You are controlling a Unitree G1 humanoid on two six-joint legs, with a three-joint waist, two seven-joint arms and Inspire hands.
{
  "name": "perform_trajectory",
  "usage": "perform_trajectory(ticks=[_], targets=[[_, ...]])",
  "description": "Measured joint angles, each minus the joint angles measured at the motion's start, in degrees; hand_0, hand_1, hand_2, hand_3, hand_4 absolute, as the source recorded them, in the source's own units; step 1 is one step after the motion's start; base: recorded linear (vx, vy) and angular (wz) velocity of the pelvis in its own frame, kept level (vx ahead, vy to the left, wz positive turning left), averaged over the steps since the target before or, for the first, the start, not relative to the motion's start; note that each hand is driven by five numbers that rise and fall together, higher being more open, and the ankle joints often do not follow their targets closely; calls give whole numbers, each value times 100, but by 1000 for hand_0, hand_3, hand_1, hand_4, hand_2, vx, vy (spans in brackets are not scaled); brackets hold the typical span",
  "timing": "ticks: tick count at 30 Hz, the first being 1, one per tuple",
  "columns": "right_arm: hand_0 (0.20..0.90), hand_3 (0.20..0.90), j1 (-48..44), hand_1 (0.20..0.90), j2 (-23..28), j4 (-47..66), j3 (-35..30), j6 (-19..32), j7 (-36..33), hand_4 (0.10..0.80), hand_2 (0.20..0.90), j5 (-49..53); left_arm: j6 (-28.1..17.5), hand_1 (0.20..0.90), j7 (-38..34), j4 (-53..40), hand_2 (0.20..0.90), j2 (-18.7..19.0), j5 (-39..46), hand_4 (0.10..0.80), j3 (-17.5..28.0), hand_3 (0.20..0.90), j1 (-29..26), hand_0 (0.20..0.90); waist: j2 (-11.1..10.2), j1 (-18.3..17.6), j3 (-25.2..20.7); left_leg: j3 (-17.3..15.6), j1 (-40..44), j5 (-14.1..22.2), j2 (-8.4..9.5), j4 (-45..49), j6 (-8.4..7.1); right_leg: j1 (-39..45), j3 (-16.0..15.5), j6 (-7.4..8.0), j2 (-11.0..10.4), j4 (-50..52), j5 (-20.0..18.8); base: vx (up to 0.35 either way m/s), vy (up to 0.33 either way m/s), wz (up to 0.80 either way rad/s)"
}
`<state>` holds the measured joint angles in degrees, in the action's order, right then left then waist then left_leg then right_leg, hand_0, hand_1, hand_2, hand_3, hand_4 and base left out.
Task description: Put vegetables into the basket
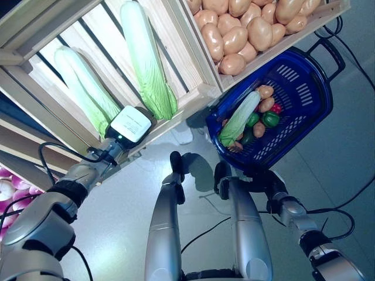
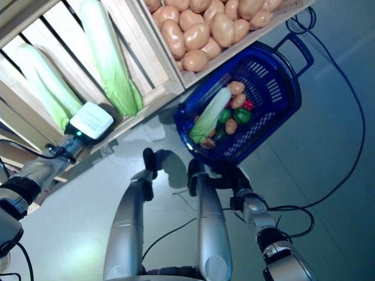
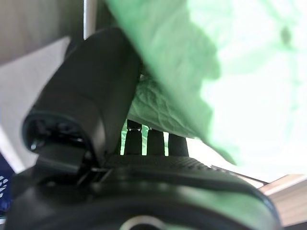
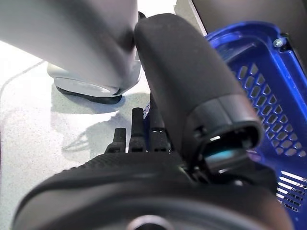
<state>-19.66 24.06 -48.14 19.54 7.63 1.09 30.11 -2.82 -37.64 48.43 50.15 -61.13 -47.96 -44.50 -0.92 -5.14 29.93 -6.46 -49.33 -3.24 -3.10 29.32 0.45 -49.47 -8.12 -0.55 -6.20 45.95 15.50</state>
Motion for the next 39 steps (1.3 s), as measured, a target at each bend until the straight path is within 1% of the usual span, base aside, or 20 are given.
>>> perform_trajectory(ticks=[5,9,12,14,16,17,20,21,22,24,26,28,29,30,31,32,33,35,38,39], targets=[[900,900,-1,900,-5,-5,19,-57,0,800,900,5,14,300,-7,-21,300,-1,241,400,156,300,219,300,0,3,0,-3,97,-5,1,-38,-7,88,6,-1,3,-25,-1,0,0,0],[900,900,6,900,-79,-125,183,-124,-65,800,900,4,-25,300,-86,-65,300,-25,737,400,446,300,578,300,-2,21,-1,-2,544,-114,6,-428,-74,475,-15,2,40,-334,-92,24,-18,-3],[900,900,55,900,-122,-199,187,-151,-118,800,900,4,-202,300,-314,-141,300,-28,1100,400,657,300,764,300,-2,44,-1,-3,852,-202,15,-732,-79,754,-26,14,63,-555,-127,54,-5,0],[900,900,164,900,-142,-242,182,-154,-163,800,900,2,-375,300,-398,-398,300,-48,1484,400,920,300,951,300,-2,105,-1,-6,1152,-278,22,-1003,-86,1023,-37,25,87,-762,-168,106,1,-1],[900,900,332,900,-210,-351,173,-159,-186,800,900,-16,-562,300,-514,-754,300,-235,1948,400,1474,300,1360,300,-1,162,-1,-11,1689,-358,25,-1389,-92,1536,-62,48,131,-1076,-221,99,-21,-1],[900,900,471,900,-217,-349,167,-159,-192,800,900,-22,-608,300,-577,-958,300,-332,2157,400,1661,300,1553,300,2,197,-2,-9,2014,-393,33,-1597,-102,1845,-78,63,144,-1243,-229,93,-40,1],[900,900,686,900,-229,-350,115,-152,-217,800,900,-24,-772,300,-745,-1395,300,-412,2435,400,1961,300,1815,300,13,311,-11,26,2487,-437,29,-1896,-126,2342,-173,76,169,-1526,-234,145,-59,8],[900,900,756,900,-254,-361,90,-149,-231,800,900,-27,-828,300,-838,-1668,300,-492,2617,400,2212,300,2001,300,16,324,-22,64,2624,-467,30,-2031,-162,2485,-208,80,189,-1651,-241,136,-48,16],[900,900,801,900,-280,-349,38,-148,-234,800,900,-48,-861,300,-940,-1904,300,-574,2781,400,2387,300,2177,300,22,395,-30,118,2729,-468,32,-2107,-160,2608,-250,77,192,-1723,-237,161,-55,11],[900,900,920,900,-352,-340,-121,-150,-239,800,900,-50,-886,300,-1040,-2203,300,-836,3003,400,2686,300,2466,300,72,431,-60,137,2912,-486,31,-2213,-145,2837,-316,82,205,-1869,-242,133,-44,14],[900,900,994,900,-371,-339,-138,-150,-242,800,900,-51,-983,300,-1042,-2397,300,-936,3220,400,2785,300,2671,300,103,488,-96,169,3098,-487,25,-2307,-136,3067,-364,83,225,-2018,-238,169,-44,12],[900,900,1074,900,-467,-329,-324,-149,-245,800,900,-53,-1114,300,-1024,-2573,300,-1244,3577,400,3074,300,2955,300,138,542,-126,179,3395,-488,25,-2449,-133,3385,-385,92,244,-2195,-240,164,-27,3],[900,900,1152,900,-482,-312,-392,-154,-252,800,900,-65,-1244,300,-892,-2691,300,-1495,3928,400,3234,300,3137,300,184,579,-206,218,3583,-480,28,-2550,-128,3606,-426,107,251,-2329,-241,263,-58,17],[900,900,1333,900,-566,-260,-589,-149,-299,800,900,-68,-1424,300,-679,-2923,300,-1965,4416,400,3555,300,3410,300,230,581,-310,288,3838,-455,39,-2668,-125,3938,-488,143,270,-2540,-249,210,-58,20],[900,900,1429,900,-598,-243,-620,-152,-341,800,900,-68,-1537,300,-508,-3042,300,-2134,4760,400,3660,300,3572,300,240,601,-449,300,3894,-425,42,-2728,-151,4001,-508,150,277,-2620,-246,253,-59,19],[900,900,1667,900,-686,-175,-718,-154,-375,800,900,-85,-1711,300,-91,-3263,300,-2451,5503,400,3825,300,3879,300,226,630,-786,313,3968,-425,42,-2837,-149,4116,-517,171,309,-2796,-262,153,-21,16],[900,900,1827,900,-731,-151,-751,-153,-410,800,900,-122,-1851,300,284,-3299,300,-2528,6148,400,3822,300,4057,300,206,659,-1030,323,4079,-425,54,-2873,-134,4305,-531,188,329,-2953,-275,133,-13,16],[900,900,1910,900,-754,-136,-766,-152,-456,800,900,-250,-1885,300,824,-3299,300,-2556,6928,400,3840,300,4226,300,175,663,-1248,325,4238,-390,65,-2923,-129,4516,-531,205,343,-3110,-285,100,-7,9],[900,900,1951,900,-750,102,-804,-151,-497,800,900,-271,-1886,300,1638,-3303,300,-2627,7937,400,3849,300,4373,300,103,654,-1484,321,4394,-352,63,-2966,-132,4731,-531,226,369,-3301,-313,122,4,1],[900,900,1957,900,-752,143,-805,-151,-511,800,900,-271,-1886,300,1744,-3304,300,-2659,8052,400,3849,300,4379,300,85,654,-1496,316,4459,-352,64,-2996,-131,4784,-528,227,369,-3317,-314,75,15,1]])
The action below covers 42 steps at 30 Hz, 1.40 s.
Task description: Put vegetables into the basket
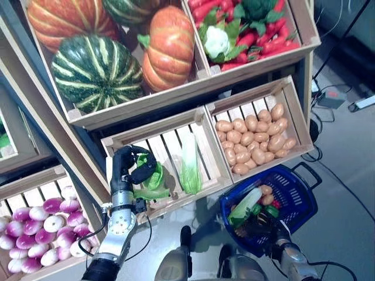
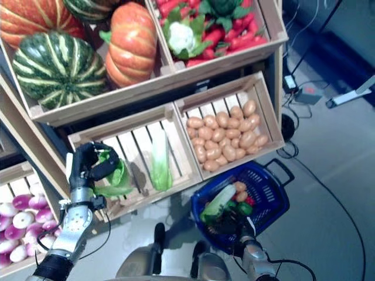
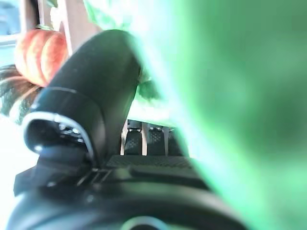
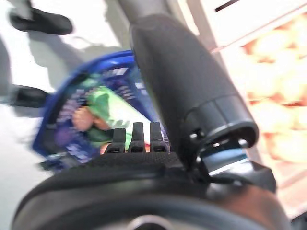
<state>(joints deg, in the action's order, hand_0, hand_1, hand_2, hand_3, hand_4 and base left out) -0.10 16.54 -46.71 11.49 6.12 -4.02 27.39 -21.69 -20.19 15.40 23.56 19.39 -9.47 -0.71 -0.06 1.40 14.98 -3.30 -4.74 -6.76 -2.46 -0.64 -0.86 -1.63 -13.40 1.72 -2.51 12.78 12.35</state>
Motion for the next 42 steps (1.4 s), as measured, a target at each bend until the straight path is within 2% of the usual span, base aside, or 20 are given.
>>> perform_trajectory(ticks=[6,8,11,13,18,23,27,37,42], targets=[[900,900,282,900,-45,240,-155,0,-149,800,900,-3,14,300,1238,-209,300,-172,1773,400,17,300,88,300,-67,-8,-278,-4,416,11,13,-246,10,486,2,61,39,-446,-128,70,9,-2],[900,900,546,900,-33,489,-203,-1,-242,800,900,-8,143,300,1686,-410,300,-416,2657,400,117,300,167,300,-74,-24,-427,-3,447,0,37,-336,36,584,4,91,45,-654,-219,0,0,0],[900,900,727,900,-33,918,-205,1,-350,800,900,-15,337,300,2012,-594,300,-572,3350,400,145,300,243,300,-73,-57,-453,-21,477,-11,54,-395,54,667,12,112,48,-834,-314,5,3,-5],[900,900,853,900,-26,1412,-228,20,-388,800,900,-267,628,300,2277,-607,300,-690,3979,400,148,300,245,300,-84,-87,-459,-53,499,-3,65,-419,67,739,32,132,50,-990,-395,3,-5,-8],[900,900,952,900,-10,2293,-353,145,-397,800,900,-804,1052,300,2441,-675,300,-758,4790,400,179,300,334,300,-124,-194,-471,-104,560,7,67,-440,79,790,64,143,49,-1041,-414,4,-7,-3],[900,900,874,900,285,2749,-517,469,-397,800,900,-1010,1286,300,2489,-941,300,-891,5326,400,318,300,425,300,-157,-215,-484,-188,611,29,67,-444,104,864,160,161,60,-1212,-527,4,-6,-9],[900,900,960,900,481,3239,-588,540,-394,800,900,-1285,1353,300,2493,-1184,300,-909,5698,400,382,300,433,300,-195,-225,-502,-210,607,36,83,-445,119,942,189,179,56,-1375,-631,13,-7,-6],[900,900,951,900,731,3898,-611,628,-144,800,900,-1610,1531,300,2492,-1379,300,-913,5818,400,457,300,436,300,-279,-222,-558,-215,595,46,102,-446,133,943,194,192,42,-1422,-647,1,0,0],[900,900,911,900,1399,4455,-605,637,34,800,900,-2318,1704,300,2476,-1508,300,-871,5923,400,514,300,445,300,-278,-219,-559,-216,572,51,123,-445,143,960,198,205,26,-1491,-687,0,0,0]])
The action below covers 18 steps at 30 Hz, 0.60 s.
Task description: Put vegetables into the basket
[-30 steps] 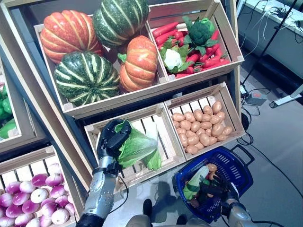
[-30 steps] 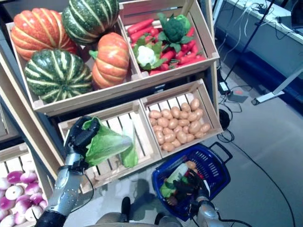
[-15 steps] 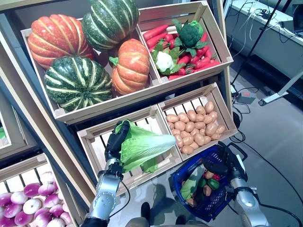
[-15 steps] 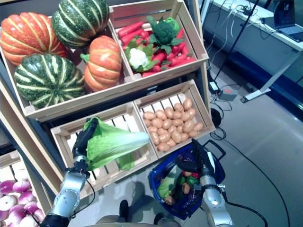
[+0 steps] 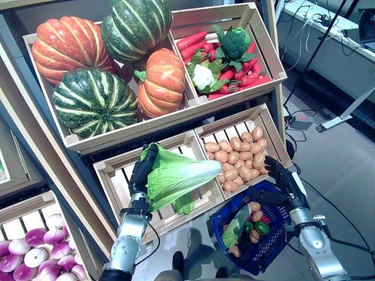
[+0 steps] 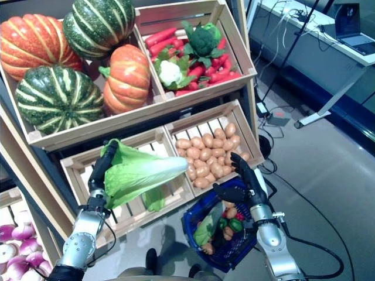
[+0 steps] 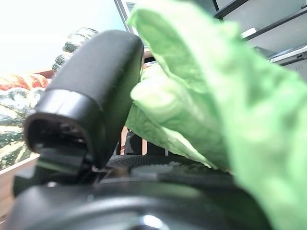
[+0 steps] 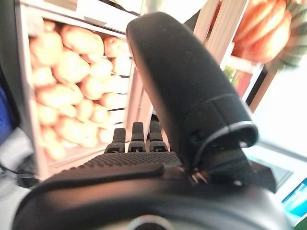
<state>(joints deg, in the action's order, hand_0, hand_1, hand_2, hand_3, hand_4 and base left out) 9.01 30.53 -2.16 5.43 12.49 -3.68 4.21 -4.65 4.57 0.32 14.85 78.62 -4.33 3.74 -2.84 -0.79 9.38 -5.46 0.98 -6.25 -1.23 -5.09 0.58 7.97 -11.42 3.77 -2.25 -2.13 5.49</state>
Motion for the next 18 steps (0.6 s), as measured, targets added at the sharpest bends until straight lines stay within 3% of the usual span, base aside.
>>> perform_trajectory(ticks=[10,18], targets=[[900,900,-781,900,1051,757,104,5,728,800,900,-485,195,300,-123,-14,300,142,114,400,-213,300,-2,300,-1,24,-1,8,10,6,18,0,8,49,5,13,-5,-86,-33,0,0,0],[900,900,-1157,900,1219,950,268,5,895,800,900,-673,267,300,-132,-20,300,176,283,400,-268,300,-12,300,0,21,-2,4,13,11,30,0,16,53,10,20,-16,-94,-37,0,0,0]])
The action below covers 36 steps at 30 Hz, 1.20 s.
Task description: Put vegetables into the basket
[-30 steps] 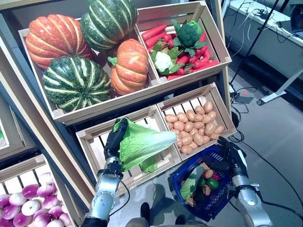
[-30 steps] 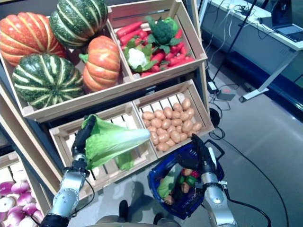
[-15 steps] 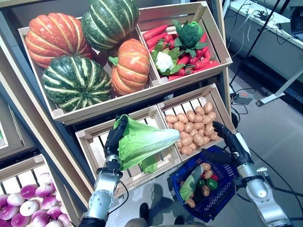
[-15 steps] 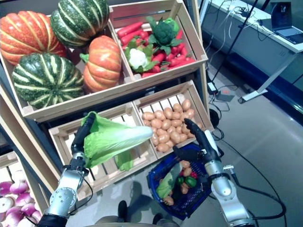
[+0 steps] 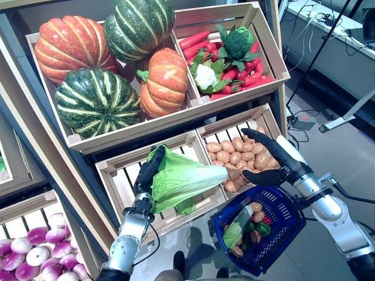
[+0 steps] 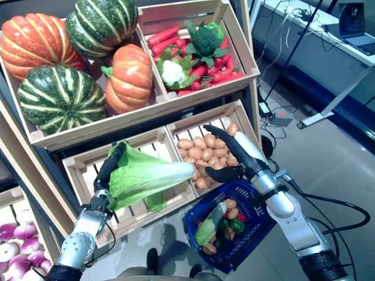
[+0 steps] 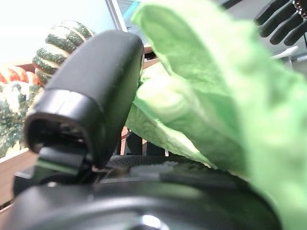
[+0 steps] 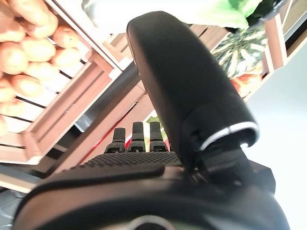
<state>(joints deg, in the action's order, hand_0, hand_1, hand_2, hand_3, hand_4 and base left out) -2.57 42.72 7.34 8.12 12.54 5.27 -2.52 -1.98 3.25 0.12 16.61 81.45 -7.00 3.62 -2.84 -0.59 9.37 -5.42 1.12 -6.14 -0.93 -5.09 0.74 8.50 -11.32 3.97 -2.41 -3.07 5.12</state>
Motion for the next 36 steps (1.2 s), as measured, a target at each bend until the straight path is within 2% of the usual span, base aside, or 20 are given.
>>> perform_trajectory(ticks=[6,11,16,25,36], targets=[[900,900,-226,900,30,42,203,-5,243,800,900,14,46,300,-6,-9,300,20,42,400,-166,300,-9,300,2,12,-1,0,-1,1,1,0,2,0,2,1,-1,-2,0,0,0,0],[900,900,-358,900,143,100,440,-131,956,800,900,162,67,300,-6,-10,300,24,43,400,-168,300,-14,300,5,14,-3,2,-1,1,3,0,2,5,0,1,-2,-10,-1,0,0,0],[900,900,-569,900,197,99,741,-362,1727,800,900,839,107,300,-5,-10,300,40,43,400,-169,300,-18,300,8,22,-4,8,0,1,4,0,2,11,-5,1,-1,-11,-1,0,0,0],[900,900,-712,900,216,99,912,-551,2510,800,900,1023,111,300,0,-10,300,61,44,400,-172,300,-32,300,12,97,-7,18,0,1,8,0,2,27,-14,1,-1,-32,-2,0,0,0],[900,900,-868,900,242,92,1060,-595,2555,800,900,989,109,300,9,-9,300,83,44,400,-177,300,-39,300,12,143,-12,27,19,1,15,1,2,80,-22,4,1,-83,-23,0,0,0]])
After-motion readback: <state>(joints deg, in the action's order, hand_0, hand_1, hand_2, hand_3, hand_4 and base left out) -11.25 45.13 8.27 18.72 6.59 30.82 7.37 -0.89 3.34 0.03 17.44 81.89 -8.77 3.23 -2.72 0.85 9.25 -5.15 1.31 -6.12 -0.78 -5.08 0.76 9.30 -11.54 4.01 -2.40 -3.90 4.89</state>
